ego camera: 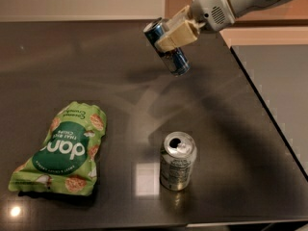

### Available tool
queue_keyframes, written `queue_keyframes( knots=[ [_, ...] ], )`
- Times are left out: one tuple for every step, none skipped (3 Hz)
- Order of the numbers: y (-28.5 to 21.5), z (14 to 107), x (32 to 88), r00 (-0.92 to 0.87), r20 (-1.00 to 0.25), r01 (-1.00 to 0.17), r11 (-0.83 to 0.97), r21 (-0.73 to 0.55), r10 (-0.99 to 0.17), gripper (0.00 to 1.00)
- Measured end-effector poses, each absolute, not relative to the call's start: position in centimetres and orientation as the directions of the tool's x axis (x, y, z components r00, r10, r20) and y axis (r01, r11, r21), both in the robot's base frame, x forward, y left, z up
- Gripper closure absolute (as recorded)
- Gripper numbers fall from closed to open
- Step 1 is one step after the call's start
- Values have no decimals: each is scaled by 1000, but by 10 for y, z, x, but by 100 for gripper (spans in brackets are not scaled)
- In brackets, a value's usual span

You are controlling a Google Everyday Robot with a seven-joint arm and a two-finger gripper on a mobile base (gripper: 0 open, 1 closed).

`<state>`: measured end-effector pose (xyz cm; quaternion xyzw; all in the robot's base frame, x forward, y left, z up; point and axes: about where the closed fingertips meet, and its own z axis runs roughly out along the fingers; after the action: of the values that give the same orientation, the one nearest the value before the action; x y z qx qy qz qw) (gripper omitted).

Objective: Place redbull can upright

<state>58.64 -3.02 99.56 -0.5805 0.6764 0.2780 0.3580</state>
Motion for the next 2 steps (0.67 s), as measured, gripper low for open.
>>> queue_keyframes(
  knots=[
    [-34, 994, 571, -63, -886, -988, 151, -8, -460, 100],
    [-40, 988, 566, -70, -928, -990, 142, 18, -367, 100]
  ],
)
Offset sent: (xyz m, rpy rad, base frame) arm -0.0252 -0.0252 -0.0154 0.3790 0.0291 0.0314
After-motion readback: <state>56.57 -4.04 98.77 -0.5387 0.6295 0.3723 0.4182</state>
